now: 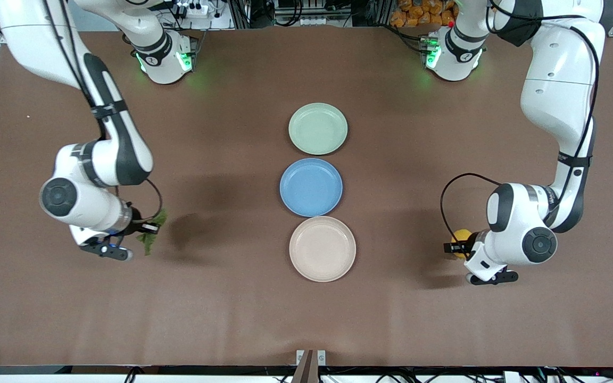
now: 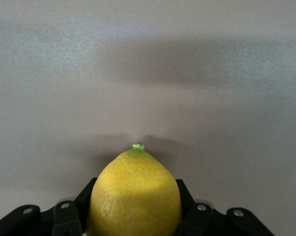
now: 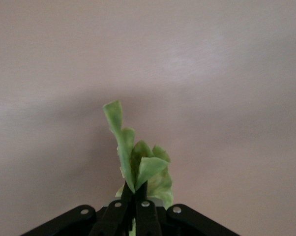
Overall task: Pick lemon and lettuce from plates
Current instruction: 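Lower and release the lemon on the table while the right gripper releases lettuce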
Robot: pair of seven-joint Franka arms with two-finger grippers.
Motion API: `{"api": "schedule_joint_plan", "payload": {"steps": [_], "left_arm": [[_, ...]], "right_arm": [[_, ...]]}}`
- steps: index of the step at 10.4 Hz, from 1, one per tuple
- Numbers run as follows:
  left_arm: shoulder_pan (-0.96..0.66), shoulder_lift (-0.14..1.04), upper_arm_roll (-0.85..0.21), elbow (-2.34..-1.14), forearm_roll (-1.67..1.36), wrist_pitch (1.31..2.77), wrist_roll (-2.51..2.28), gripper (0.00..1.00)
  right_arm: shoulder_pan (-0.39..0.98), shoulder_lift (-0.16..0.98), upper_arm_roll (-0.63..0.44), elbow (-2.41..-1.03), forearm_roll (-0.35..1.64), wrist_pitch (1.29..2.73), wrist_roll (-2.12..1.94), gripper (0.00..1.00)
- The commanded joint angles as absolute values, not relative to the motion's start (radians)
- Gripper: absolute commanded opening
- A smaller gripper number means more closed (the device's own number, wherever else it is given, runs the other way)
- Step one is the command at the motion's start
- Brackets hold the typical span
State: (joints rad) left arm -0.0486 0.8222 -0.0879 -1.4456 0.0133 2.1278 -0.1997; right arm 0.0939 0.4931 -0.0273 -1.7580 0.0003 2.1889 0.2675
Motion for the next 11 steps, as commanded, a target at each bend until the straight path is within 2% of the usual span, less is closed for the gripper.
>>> {"api": "schedule_joint_plan", "payload": {"steps": [1,2,3,4,5,6,7,8,11], "left_arm": [[-0.046,0.828,-0.094,-1.477,0.043,2.18,-0.225,0.4],[-0.046,0.831,-0.094,-1.479,0.055,2.183,-0.224,0.41],[-0.046,0.831,-0.094,-1.479,0.07,2.183,-0.222,0.56],[-0.041,0.827,-0.094,-1.479,0.089,2.18,-0.216,1.0],[-0.04,0.821,-0.1,-1.476,0.125,2.178,-0.216,1.0],[-0.035,0.804,-0.103,-1.471,0.15,2.169,-0.218,1.0],[-0.029,0.778,-0.104,-1.468,0.152,2.137,-0.216,1.0],[-0.029,0.749,-0.106,-1.463,0.153,2.094,-0.215,1.0],[-0.005,0.674,-0.13,-1.462,0.14,2.01,-0.215,1.0]], "right_arm": [[0.031,0.453,-0.015,-1.772,-0.095,2.161,0.192,0.0],[0.009,0.448,-0.014,-1.763,-0.095,2.158,0.154,0.01],[-0.014,0.448,-0.014,-1.743,-0.095,2.149,0.115,0.01],[-0.035,0.452,-0.012,-1.723,-0.084,2.123,0.079,0.05],[-0.049,0.456,-0.012,-1.721,-0.083,2.123,0.065,0.11],[-0.051,0.457,-0.011,-1.723,-0.083,2.129,0.063,0.3],[-0.052,0.457,-0.011,-1.723,-0.083,2.129,0.064,0.76],[-0.058,0.454,-0.011,-1.726,-0.072,2.129,0.061,1.0],[-0.092,0.442,-0.009,-1.727,0.024,2.122,-0.033,1.0]]}}
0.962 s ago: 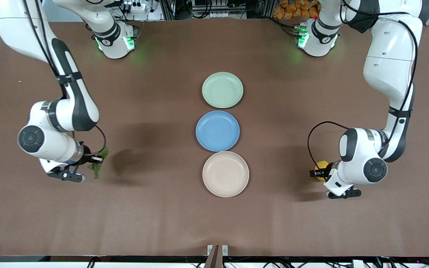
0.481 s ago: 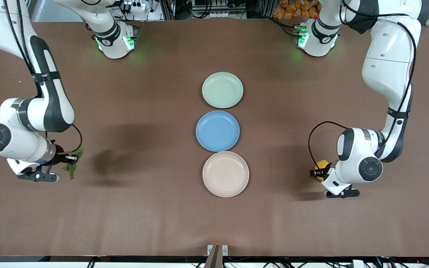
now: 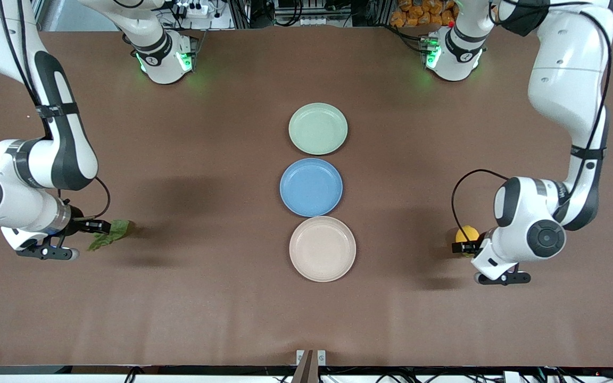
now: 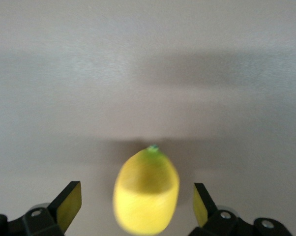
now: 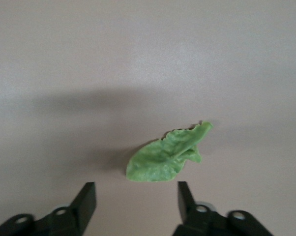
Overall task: Pick lemon and lettuce from plates
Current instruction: 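Lower and release the lemon on the table while the right gripper releases lettuce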
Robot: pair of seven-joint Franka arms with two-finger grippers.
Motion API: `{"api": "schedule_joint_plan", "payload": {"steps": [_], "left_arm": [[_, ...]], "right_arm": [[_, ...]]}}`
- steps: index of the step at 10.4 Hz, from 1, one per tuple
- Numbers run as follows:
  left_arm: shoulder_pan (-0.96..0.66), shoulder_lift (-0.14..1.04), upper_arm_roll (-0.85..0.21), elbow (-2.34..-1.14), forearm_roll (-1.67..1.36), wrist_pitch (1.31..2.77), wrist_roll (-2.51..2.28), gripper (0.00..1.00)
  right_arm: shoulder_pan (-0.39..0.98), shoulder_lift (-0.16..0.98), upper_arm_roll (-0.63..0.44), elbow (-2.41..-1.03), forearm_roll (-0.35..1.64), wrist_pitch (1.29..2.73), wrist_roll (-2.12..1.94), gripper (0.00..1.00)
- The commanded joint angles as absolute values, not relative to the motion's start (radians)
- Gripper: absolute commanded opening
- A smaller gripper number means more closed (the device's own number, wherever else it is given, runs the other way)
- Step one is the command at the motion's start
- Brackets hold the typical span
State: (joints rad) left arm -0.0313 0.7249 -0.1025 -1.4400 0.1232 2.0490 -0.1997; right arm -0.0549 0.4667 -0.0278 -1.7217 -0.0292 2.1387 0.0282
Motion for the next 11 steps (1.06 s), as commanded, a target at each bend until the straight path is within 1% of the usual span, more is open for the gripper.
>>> {"api": "schedule_joint_plan", "payload": {"steps": [1,4,6,8,9,11], "left_arm": [[0.006,0.645,-0.139,-1.462,0.14,1.993,-0.215,1.0],[0.026,0.554,-0.16,-1.474,0.091,1.935,-0.212,1.0],[0.017,0.458,-0.158,-1.502,0.081,1.852,-0.21,1.0],[0.006,0.355,-0.156,-1.552,0.08,1.81,-0.209,1.0],[-0.008,0.321,-0.152,-1.555,0.08,1.783,-0.21,1.0],[-0.035,0.263,-0.126,-1.555,0.078,1.729,-0.203,1.0]], "right_arm": [[-0.091,0.428,-0.009,-1.73,0.029,2.117,-0.04,1.0],[-0.083,0.33,-0.009,-1.817,0.029,2.118,-0.031,1.0],[-0.077,0.228,-0.009,-1.903,0.028,2.128,-0.031,1.0],[-0.048,0.131,-0.009,-1.995,0.015,2.158,-0.029,1.0],[-0.04,0.085,-0.009,-2.026,0.003,2.169,-0.029,1.0],[-0.035,0.031,-0.015,-2.037,0.002,2.125,-0.029,1.0]]}}
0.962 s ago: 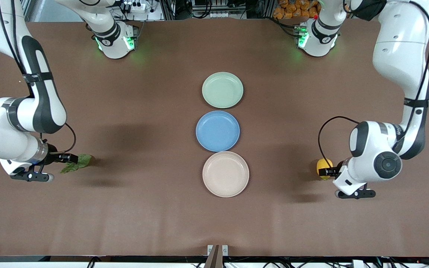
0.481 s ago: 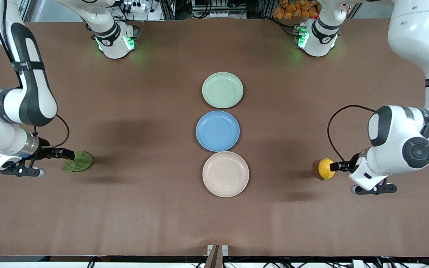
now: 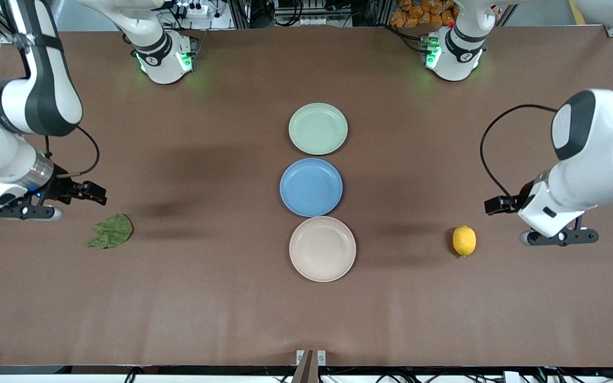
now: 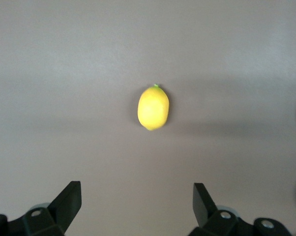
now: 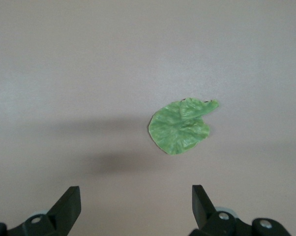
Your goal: Pick lemon and lettuce from plates
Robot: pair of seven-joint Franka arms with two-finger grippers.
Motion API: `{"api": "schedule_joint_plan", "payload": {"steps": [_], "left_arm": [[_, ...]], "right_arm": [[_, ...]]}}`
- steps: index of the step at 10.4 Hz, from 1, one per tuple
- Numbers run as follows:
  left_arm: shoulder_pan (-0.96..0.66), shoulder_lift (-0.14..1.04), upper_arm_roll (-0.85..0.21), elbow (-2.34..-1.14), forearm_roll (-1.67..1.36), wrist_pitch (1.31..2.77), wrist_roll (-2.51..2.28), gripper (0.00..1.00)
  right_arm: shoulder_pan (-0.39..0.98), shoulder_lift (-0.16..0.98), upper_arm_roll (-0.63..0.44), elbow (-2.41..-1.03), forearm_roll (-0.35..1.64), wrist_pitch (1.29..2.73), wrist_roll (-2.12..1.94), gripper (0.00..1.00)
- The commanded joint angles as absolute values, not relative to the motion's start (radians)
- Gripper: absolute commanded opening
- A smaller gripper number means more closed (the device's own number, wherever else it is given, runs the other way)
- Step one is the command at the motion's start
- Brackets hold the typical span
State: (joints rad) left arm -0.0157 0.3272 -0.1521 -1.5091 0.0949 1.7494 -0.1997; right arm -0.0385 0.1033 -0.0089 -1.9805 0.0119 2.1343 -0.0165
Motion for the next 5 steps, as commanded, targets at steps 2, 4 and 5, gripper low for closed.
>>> {"api": "schedule_joint_plan", "payload": {"steps": [2,4,5], "left_arm": [[-0.031,0.221,-0.094,-1.557,0.023,1.709,-0.099,1.0],[-0.032,0.178,-0.06,-1.557,0.009,1.669,-0.025,1.0],[-0.031,0.157,-0.058,-1.557,0.008,1.667,-0.009,1.0]], "right_arm": [[-0.023,-0.009,-0.014,-2.026,0.002,2.096,-0.028,1.0],[-0.023,-0.015,-0.015,-1.944,0.003,2.054,-0.026,1.0],[-0.023,-0.015,-0.015,-1.883,0.003,1.992,-0.026,1.0]]}}
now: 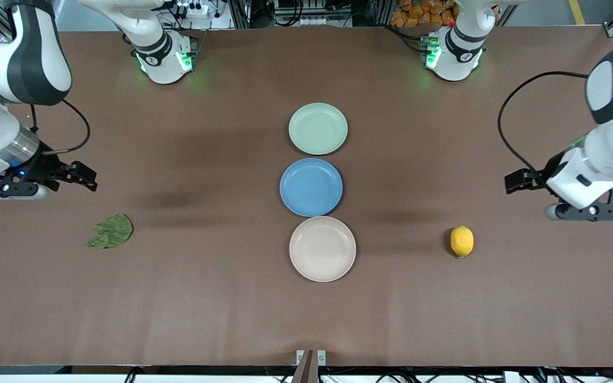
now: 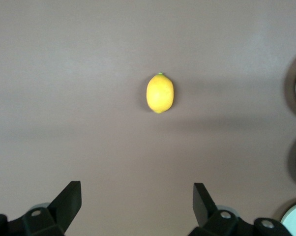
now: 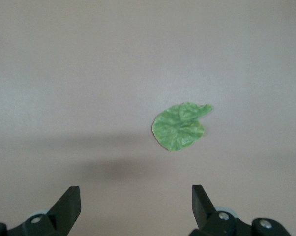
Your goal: Pick lemon and lettuce from plates
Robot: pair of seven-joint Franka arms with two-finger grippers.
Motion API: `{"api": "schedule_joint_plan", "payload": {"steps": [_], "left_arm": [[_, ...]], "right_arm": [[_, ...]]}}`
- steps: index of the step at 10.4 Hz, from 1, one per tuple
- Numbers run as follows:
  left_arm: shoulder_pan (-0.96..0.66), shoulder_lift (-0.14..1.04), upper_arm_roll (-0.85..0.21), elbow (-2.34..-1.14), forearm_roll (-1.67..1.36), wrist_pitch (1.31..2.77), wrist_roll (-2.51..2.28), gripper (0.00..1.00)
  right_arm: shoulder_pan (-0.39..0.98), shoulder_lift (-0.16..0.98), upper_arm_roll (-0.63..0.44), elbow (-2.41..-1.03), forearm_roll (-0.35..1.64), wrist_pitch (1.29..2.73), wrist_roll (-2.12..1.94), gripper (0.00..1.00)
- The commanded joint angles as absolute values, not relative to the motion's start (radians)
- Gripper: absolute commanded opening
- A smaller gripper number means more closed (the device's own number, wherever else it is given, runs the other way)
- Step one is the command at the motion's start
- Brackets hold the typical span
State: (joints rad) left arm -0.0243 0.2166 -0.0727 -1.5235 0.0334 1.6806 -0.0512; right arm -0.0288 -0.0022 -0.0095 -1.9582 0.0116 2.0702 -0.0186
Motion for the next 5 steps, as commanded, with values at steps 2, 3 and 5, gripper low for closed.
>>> {"api": "schedule_joint_plan", "payload": {"steps": [2,3,5], "left_arm": [[-0.028,0.108,-0.058,-1.549,0.008,1.643,-0.005,1.0],[-0.028,0.088,-0.06,-1.542,0.005,1.641,-0.009,1.0],[-0.032,0.052,-0.064,-1.542,0.005,1.638,-0.014,1.0]], "right_arm": [[-0.023,-0.015,-0.021,-1.762,0.015,1.849,-0.026,1.0],[-0.021,-0.015,-0.035,-1.717,0.017,1.798,-0.028,1.0],[-0.012,-0.014,-0.034,-1.598,0.017,1.654,-0.023,1.0]]}}
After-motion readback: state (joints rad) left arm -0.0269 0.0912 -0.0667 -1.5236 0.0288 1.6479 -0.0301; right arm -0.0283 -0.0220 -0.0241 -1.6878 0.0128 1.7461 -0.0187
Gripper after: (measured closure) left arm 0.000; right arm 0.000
